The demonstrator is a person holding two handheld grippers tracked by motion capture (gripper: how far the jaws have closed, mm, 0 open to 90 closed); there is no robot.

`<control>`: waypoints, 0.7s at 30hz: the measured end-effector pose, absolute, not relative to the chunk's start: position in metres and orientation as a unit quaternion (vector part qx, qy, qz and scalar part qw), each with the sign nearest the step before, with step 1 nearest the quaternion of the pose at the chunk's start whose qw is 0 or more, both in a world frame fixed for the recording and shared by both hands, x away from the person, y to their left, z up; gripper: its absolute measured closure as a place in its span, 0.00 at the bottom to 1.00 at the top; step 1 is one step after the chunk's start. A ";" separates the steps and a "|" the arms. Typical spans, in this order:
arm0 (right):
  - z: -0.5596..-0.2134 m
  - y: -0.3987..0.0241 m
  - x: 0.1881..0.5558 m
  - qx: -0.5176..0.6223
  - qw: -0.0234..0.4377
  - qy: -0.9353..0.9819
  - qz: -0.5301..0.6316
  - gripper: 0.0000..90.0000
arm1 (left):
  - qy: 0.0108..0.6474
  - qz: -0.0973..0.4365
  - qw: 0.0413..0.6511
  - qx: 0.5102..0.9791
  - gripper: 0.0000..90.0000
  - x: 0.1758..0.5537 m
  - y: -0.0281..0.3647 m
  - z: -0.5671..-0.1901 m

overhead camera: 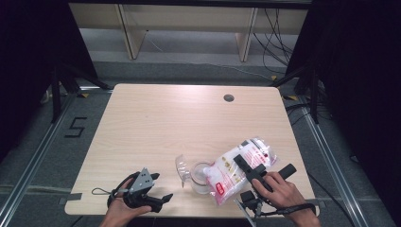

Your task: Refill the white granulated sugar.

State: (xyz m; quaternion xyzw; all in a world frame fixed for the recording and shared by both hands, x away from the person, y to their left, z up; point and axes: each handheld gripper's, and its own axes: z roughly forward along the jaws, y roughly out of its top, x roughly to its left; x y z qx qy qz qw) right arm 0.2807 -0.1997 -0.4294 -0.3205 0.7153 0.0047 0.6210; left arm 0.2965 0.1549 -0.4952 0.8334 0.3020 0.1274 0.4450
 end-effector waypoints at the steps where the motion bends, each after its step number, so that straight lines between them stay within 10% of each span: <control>1: -0.430 -0.200 0.281 -0.320 0.620 0.716 0.005 0.69 | 0.302 0.127 0.445 0.833 0.17 0.296 0.155 -0.495; 21: -0.430 -0.201 0.280 -0.311 0.622 0.719 0.004 0.71 | 0.305 0.131 0.445 0.832 0.17 0.296 0.155 -0.495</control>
